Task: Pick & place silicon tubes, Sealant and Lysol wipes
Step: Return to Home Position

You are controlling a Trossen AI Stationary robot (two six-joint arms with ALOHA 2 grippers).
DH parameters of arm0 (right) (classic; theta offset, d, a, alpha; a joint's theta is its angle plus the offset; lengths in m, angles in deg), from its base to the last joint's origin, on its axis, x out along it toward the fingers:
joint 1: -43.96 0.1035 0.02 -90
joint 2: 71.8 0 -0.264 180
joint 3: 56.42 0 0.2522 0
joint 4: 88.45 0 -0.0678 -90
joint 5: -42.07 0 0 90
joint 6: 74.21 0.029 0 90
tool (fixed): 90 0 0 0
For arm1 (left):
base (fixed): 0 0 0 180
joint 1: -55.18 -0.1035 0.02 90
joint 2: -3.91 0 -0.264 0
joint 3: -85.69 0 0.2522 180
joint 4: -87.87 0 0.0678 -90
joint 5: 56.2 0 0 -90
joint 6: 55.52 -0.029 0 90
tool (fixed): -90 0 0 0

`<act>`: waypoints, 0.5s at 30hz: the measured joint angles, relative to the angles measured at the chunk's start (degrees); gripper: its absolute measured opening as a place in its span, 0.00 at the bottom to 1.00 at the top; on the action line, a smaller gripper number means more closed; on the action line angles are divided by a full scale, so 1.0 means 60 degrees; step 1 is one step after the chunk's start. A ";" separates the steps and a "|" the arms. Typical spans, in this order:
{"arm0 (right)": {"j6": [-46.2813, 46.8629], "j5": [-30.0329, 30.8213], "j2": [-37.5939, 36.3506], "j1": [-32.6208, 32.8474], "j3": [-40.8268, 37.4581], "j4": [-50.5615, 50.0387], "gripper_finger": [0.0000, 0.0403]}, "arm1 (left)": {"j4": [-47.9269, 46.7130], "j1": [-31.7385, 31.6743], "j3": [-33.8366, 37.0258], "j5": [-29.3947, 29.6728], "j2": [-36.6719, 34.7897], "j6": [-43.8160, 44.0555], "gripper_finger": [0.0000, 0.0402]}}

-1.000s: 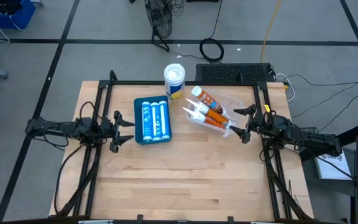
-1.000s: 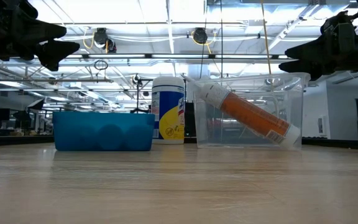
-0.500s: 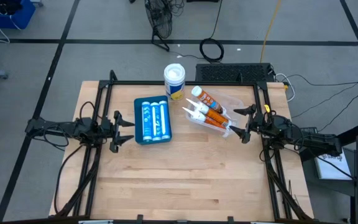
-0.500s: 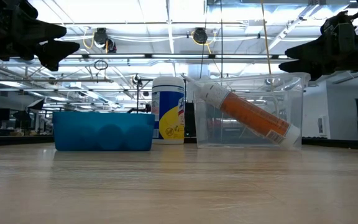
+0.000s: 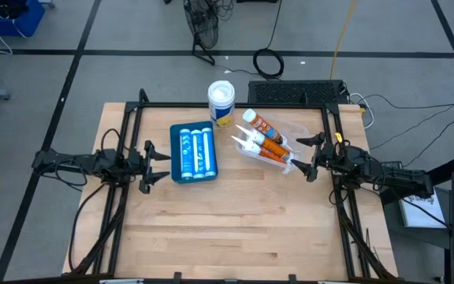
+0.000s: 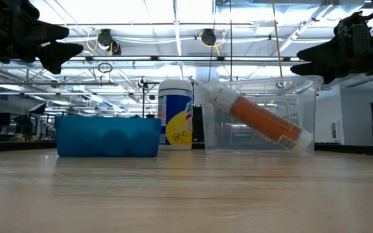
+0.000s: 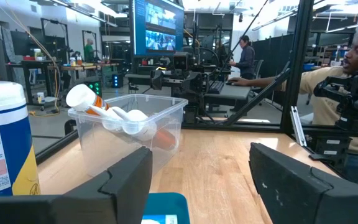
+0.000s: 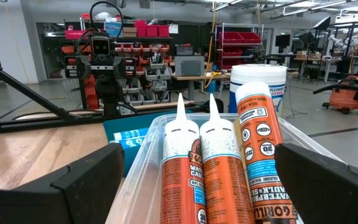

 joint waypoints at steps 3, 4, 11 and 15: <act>0.0001 0.0000 -0.0002 0.0000 0.0000 -0.0002 0.97 | -0.0001 -0.0002 0.0000 -0.0001 0.0000 0.0000 0.65; -0.0002 0.0003 -0.0003 0.0002 0.0000 -0.0002 0.97 | 0.0000 -0.0002 0.0000 -0.0002 0.0000 0.0000 0.64; -0.0002 0.0002 -0.0002 0.0000 0.0000 0.0001 0.97 | 0.0000 -0.0002 0.0000 0.0001 0.0000 0.0000 0.66; -0.0002 0.0004 0.0000 0.0000 0.0000 -0.0001 0.97 | 0.0001 -0.0002 0.0000 -0.0002 0.0000 0.0000 0.67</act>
